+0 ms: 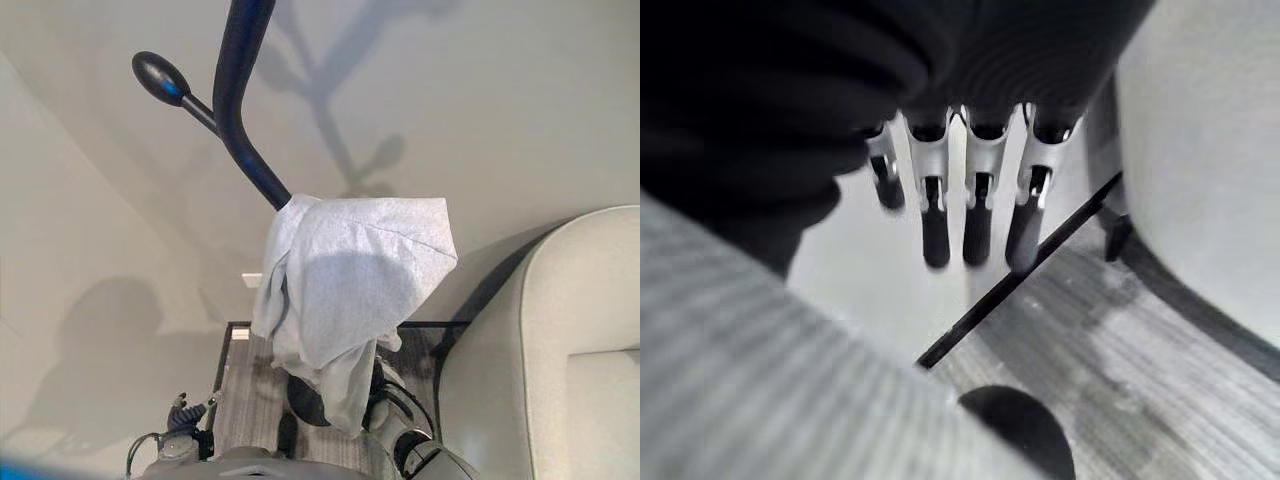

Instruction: Hang the clothes on the sofa on the clothes rack.

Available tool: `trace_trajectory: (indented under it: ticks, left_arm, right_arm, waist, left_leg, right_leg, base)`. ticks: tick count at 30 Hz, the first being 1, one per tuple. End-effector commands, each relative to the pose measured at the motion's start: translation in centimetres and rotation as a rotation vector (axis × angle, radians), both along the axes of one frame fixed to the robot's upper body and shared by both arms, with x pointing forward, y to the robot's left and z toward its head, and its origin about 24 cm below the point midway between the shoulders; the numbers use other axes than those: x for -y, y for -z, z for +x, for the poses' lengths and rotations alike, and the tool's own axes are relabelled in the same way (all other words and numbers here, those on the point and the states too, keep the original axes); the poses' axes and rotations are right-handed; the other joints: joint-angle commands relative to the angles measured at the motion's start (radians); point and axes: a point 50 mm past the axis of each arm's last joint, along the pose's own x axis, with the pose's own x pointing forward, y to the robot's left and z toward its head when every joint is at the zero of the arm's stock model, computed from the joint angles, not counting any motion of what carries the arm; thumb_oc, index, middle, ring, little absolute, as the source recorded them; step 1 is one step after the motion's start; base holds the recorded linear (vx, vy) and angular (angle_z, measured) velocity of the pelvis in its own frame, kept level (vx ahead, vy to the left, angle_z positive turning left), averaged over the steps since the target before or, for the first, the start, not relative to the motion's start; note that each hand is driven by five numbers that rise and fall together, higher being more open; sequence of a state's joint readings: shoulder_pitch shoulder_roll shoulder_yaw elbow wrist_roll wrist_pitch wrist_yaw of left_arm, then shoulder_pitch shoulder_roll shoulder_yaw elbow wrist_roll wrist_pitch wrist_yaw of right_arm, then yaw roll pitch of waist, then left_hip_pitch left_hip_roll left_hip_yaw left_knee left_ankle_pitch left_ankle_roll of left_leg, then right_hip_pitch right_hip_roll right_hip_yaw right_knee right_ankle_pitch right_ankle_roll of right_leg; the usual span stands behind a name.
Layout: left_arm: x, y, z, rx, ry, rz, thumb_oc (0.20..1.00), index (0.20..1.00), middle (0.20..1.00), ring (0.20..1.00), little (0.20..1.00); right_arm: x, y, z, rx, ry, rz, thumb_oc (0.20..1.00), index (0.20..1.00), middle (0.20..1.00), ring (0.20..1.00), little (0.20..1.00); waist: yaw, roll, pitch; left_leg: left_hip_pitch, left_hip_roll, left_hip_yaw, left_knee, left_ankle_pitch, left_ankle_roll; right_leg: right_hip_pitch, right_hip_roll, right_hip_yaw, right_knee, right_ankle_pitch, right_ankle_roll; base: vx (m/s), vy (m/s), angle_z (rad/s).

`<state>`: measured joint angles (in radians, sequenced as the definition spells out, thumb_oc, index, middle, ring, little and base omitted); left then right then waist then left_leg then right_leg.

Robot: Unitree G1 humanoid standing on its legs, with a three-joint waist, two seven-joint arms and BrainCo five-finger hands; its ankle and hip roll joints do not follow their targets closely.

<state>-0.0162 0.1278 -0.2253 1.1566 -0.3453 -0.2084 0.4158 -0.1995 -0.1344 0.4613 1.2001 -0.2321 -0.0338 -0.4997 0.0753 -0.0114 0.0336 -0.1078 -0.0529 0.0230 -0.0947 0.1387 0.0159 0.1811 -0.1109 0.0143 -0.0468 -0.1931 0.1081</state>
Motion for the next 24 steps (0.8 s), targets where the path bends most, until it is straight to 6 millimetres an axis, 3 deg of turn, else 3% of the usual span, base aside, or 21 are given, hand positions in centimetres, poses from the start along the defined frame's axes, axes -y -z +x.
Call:
trace_trajectory:
  ticks: [1, 4, 5, 6, 8, 11, 19, 24]
  left_arm:
    - [-0.8, 0.2, 0.3, -0.010, -0.019, -0.042, 1.000, 1.000, 1.000, 1.000, 1.000]
    - [-1.4, 0.7, -1.4, -0.064, -0.084, -0.071, 1.000, 1.000, 1.000, 1.000, 1.000]
    - [-1.7, 1.0, -2.5, -0.095, -0.149, -0.092, 1.000, 1.000, 1.000, 1.000, 1.000]
    - [-1.9, 1.2, -3.1, -0.113, -0.177, -0.106, 1.000, 1.000, 1.000, 1.000, 1.000]
    - [-2.1, 1.3, -3.5, -0.122, -0.207, -0.117, 1.000, 1.000, 1.000, 1.000, 1.000]
    - [-2.6, 1.5, -4.7, -0.145, -0.294, -0.146, 1.000, 1.000, 1.000, 1.000, 1.000]
    - [-2.7, 1.6, -5.1, -0.150, -0.327, -0.192, 1.000, 1.000, 1.000, 1.000, 1.000]
    - [-2.4, 1.7, -5.3, -0.166, -0.323, -0.206, 1.000, 1.000, 1.000, 1.000, 1.000]
  right_arm:
    - [0.8, 0.2, -0.2, -0.011, 0.078, 0.003, 1.000, 1.000, 1.000, 1.000, 1.000]
    - [2.5, 1.3, -2.9, -0.098, 0.304, 0.064, 1.000, 1.000, 1.000, 1.000, 1.000]
    - [3.9, 1.9, -5.0, -0.140, 0.536, 0.129, 1.000, 1.000, 1.000, 1.000, 1.000]
    - [4.4, 2.1, -5.9, -0.152, 0.646, 0.165, 1.000, 1.000, 1.000, 1.000, 1.000]
    - [4.7, 2.3, -6.5, -0.161, 0.714, 0.188, 1.000, 1.000, 1.000, 1.000, 1.000]
    - [5.7, 2.8, -9.5, -0.177, 1.040, 0.299, 1.000, 1.000, 1.000, 1.000, 1.000]
    - [5.7, 3.5, -14.0, -0.273, 1.377, 0.400, 1.000, 1.000, 1.000, 1.000, 1.000]
    - [5.3, 3.6, -14.4, -0.258, 1.507, 0.461, 1.000, 1.000, 1.000, 1.000, 1.000]
  waist:
    - [-0.002, -0.009, -0.004]
    - [-0.013, -0.012, -0.013]
    - [-0.020, -0.013, -0.018]
    - [-0.024, -0.015, -0.021]
    - [-0.026, -0.017, -0.024]
    - [-0.036, -0.026, -0.034]
    - [-0.049, -0.035, -0.051]
    - [-0.052, -0.033, -0.058]
  left_leg:
    - [-0.016, 0.021, -0.025, 0.007, -0.070, -0.036]
    - [-0.009, 0.026, -0.020, 0.007, -0.072, -0.037]
    - [-0.005, 0.029, -0.018, 0.007, -0.073, -0.038]
    - [-0.004, 0.030, -0.018, 0.007, -0.072, -0.038]
    - [-0.003, 0.031, -0.018, 0.007, -0.074, -0.039]
    - [0.002, 0.036, -0.014, 0.007, -0.075, -0.042]
    - [-0.001, 0.043, -0.010, 0.007, -0.072, -0.050]
    - [0.000, 0.042, -0.012, 0.007, -0.072, -0.052]
  right_leg:
    - [-0.004, 0.028, -0.020, -0.040, 0.125, -0.010]
    - [-0.001, 0.031, -0.016, -0.040, 0.123, -0.012]
    - [0.001, 0.034, -0.014, -0.040, 0.120, -0.014]
    - [0.000, 0.036, -0.014, -0.040, 0.119, -0.014]
    - [0.001, 0.037, -0.013, -0.040, 0.118, -0.015]
    - [0.002, 0.042, -0.009, -0.040, 0.117, -0.018]
    - [0.001, 0.050, -0.007, -0.040, 0.120, -0.024]
    - [0.004, 0.050, -0.007, -0.040, 0.121, -0.027]
  base:
    - [0.00, -0.006, -0.07]
    - [-0.01, -0.008, -0.12]
    - [-0.03, -0.010, -0.10]
    - [-0.02, -0.015, -0.06]
    - [0.00, 0.000, 0.00]
    - [-0.03, -0.027, -0.03]
    - [-0.03, -0.019, -0.02]
    - [0.00, 0.000, 0.00]
